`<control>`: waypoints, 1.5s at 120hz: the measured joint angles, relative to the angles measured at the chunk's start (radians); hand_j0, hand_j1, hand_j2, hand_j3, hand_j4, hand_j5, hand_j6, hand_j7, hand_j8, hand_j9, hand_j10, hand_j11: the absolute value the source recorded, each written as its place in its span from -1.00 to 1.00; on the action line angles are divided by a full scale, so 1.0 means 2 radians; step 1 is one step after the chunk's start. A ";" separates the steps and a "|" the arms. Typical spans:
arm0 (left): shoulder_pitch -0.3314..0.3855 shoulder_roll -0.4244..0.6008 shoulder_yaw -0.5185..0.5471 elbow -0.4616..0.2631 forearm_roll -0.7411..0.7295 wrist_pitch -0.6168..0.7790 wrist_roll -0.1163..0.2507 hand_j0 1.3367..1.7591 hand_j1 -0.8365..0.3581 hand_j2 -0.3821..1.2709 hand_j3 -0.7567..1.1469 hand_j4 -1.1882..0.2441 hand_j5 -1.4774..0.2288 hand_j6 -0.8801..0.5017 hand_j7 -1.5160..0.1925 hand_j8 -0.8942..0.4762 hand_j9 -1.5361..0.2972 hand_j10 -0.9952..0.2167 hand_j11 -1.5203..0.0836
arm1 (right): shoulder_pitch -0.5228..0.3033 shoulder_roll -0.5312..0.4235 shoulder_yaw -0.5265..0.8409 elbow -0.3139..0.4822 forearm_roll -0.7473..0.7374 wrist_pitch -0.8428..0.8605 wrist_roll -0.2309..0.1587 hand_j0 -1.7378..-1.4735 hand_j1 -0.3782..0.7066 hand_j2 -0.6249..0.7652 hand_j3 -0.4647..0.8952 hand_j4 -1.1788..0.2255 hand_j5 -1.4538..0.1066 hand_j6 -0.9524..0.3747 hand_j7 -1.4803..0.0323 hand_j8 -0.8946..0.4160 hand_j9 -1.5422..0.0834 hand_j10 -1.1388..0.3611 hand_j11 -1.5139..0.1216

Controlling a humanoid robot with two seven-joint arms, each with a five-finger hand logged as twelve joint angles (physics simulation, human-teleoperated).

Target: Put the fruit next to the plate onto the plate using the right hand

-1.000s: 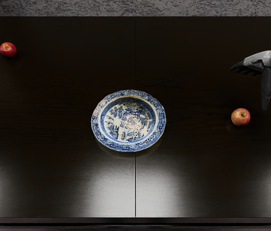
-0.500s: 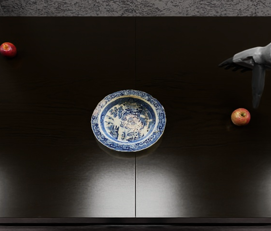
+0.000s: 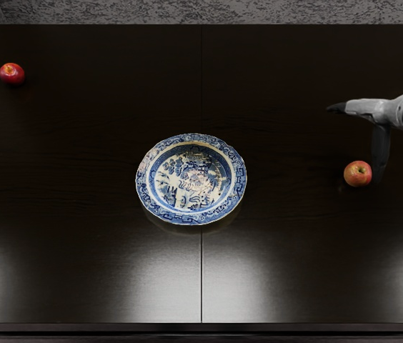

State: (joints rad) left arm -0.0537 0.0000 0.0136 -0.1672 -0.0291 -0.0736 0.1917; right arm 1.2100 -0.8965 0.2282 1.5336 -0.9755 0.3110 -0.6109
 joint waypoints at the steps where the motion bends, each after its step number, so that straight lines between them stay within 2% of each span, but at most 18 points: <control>1: 0.000 0.000 0.000 0.000 0.000 0.000 0.000 0.52 0.97 -0.54 -0.21 0.65 0.72 0.26 0.76 0.29 0.66 0.63 0.88 | -0.002 0.000 0.000 0.000 -0.002 -0.002 0.000 -0.40 -0.95 -0.10 -0.32 0.67 0.86 0.42 0.96 0.36 0.90 0.51 0.85; 44: 0.000 0.000 0.000 0.000 0.000 0.000 0.000 0.52 0.97 -0.54 -0.21 0.65 0.72 0.26 0.76 0.29 0.66 0.63 0.88 | -0.081 0.025 -0.001 0.002 -0.071 -0.092 0.000 -0.40 -0.95 -0.10 -0.32 0.67 0.86 0.42 0.96 0.35 0.90 0.51 0.85; 77: 0.000 0.000 0.000 0.000 0.000 0.000 0.000 0.52 0.97 -0.54 -0.21 0.65 0.72 0.26 0.76 0.29 0.66 0.63 0.88 | -0.105 0.034 -0.001 -0.008 -0.093 -0.137 0.000 -0.40 -0.94 -0.10 -0.32 0.66 0.85 0.41 0.95 0.35 0.89 0.51 0.84; 103: 0.000 0.000 0.000 0.000 0.000 0.000 0.000 0.52 0.97 -0.54 -0.21 0.65 0.72 0.26 0.76 0.29 0.66 0.63 0.88 | -0.116 0.039 -0.002 -0.014 -0.107 -0.157 0.000 -0.40 -0.76 -0.12 -0.32 0.55 0.72 0.29 0.81 0.22 0.76 0.40 0.71; 139: 0.000 0.000 0.000 0.000 0.000 0.000 0.000 0.52 0.97 -0.54 -0.21 0.65 0.72 0.26 0.76 0.29 0.66 0.63 0.88 | -0.152 0.058 -0.002 -0.019 -0.150 -0.213 0.000 -0.40 -0.67 -0.13 -0.32 0.49 0.65 0.23 0.74 0.16 0.70 0.34 0.65; 180: 0.000 0.000 0.000 0.000 0.000 0.000 0.000 0.52 0.97 -0.54 -0.21 0.65 0.72 0.26 0.76 0.29 0.66 0.63 0.88 | -0.166 0.067 -0.006 -0.040 -0.170 -0.221 0.000 -0.40 -0.62 -0.14 -0.32 0.46 0.62 0.20 0.70 0.13 0.66 0.31 0.62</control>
State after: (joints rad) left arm -0.0537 0.0000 0.0136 -0.1672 -0.0291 -0.0736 0.1917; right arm 0.8787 -0.7622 0.2153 1.4545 -1.3156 -0.1317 -0.6109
